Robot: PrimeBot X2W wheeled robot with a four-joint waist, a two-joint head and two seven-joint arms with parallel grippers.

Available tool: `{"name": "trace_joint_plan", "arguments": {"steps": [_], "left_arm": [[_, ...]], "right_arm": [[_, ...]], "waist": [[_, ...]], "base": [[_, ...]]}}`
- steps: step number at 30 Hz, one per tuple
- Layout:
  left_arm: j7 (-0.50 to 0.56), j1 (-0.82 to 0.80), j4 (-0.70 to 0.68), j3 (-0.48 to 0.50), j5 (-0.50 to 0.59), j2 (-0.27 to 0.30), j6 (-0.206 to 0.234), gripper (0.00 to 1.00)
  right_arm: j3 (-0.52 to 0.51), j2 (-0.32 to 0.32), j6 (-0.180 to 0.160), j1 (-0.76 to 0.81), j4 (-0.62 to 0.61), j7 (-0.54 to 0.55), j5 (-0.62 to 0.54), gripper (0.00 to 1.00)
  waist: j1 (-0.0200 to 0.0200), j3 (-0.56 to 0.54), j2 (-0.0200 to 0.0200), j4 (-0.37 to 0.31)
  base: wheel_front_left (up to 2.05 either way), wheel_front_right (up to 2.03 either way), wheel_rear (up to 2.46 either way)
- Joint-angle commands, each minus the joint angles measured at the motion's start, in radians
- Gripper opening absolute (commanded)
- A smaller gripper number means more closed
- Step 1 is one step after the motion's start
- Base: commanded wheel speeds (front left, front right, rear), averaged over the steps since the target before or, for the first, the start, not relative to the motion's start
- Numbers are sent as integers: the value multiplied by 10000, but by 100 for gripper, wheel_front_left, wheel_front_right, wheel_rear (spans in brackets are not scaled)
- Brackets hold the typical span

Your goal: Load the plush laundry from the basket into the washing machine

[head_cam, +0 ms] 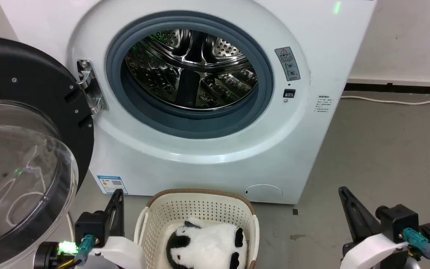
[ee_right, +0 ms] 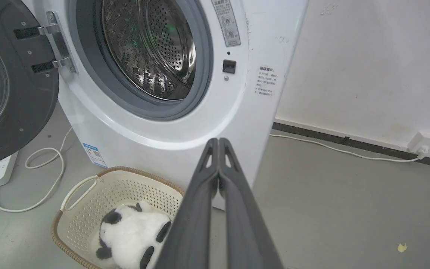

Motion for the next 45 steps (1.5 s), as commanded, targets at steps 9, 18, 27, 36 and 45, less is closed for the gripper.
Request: {"name": "trace_joint_plan", "arguments": {"steps": [9, 18, 27, 36, 45], "left_arm": [[3, -154, -43, 5, 16, 1, -43, 0], [3, -154, -43, 5, 16, 1, -43, 0], [-38, 4, 3, -42, 0, 0, 35, 100], [-248, 4, 87, -311, -10, 0, 164, 100], [-415, -209, 463, -506, -18, 34, 216, 100]], "right_arm": [[-3, -4, -9, -117, -11, 14, -74, 0], [-3, -4, -9, -117, -11, 14, -74, 0], [-7, 0, 0, 13, 4, -38, 56, 100], [-172, 0, -1, 47, 3, -246, 223, 100], [-273, -1, -1, -100, -13, -413, 403, 100]], "waist": [[0, 0, 0, 0], [0, 0, 0, 0], [0, -11, 0, -3], [0, 89, 0, -141], [0, 566, 0, -442]], "base": [[0, 0, 0], [0, 0, 0], [0, 0, 0], [0, 0, 0], [0, 0, 0]]}}
